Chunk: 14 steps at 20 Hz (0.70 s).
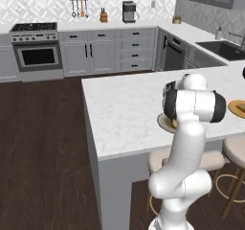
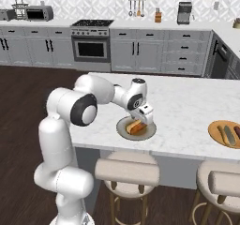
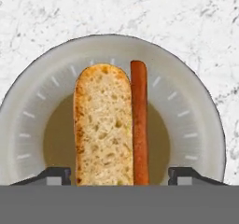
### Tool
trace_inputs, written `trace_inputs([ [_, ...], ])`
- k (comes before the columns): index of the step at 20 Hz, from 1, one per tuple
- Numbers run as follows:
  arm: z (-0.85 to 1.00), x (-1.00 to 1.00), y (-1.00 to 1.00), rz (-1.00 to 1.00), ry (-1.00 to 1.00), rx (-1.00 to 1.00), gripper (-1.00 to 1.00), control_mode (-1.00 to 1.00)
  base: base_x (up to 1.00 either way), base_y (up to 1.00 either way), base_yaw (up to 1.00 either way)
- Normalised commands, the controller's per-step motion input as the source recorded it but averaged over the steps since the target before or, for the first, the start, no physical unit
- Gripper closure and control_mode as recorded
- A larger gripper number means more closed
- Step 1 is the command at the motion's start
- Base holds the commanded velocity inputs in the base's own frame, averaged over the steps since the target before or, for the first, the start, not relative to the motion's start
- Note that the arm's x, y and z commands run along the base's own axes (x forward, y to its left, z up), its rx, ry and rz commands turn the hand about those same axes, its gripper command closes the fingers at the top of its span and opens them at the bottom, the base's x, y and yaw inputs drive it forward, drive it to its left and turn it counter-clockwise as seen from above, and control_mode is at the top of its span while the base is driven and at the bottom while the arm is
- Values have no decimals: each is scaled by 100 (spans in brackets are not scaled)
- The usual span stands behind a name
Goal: Place one bun and one sausage from the bowl on each plate.
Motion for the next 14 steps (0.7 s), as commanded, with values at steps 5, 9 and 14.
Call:
trace_inputs([
  [5, 97, -97, 3, 0, -19, 0, -100, -100, 0, 0, 0],
  [9, 72, -100, 18, 0, -26, -10, -100, -100, 0, 0, 0],
  [14, 24, -100, 44, 5, -16, -23, -100, -100, 0, 0, 0],
])
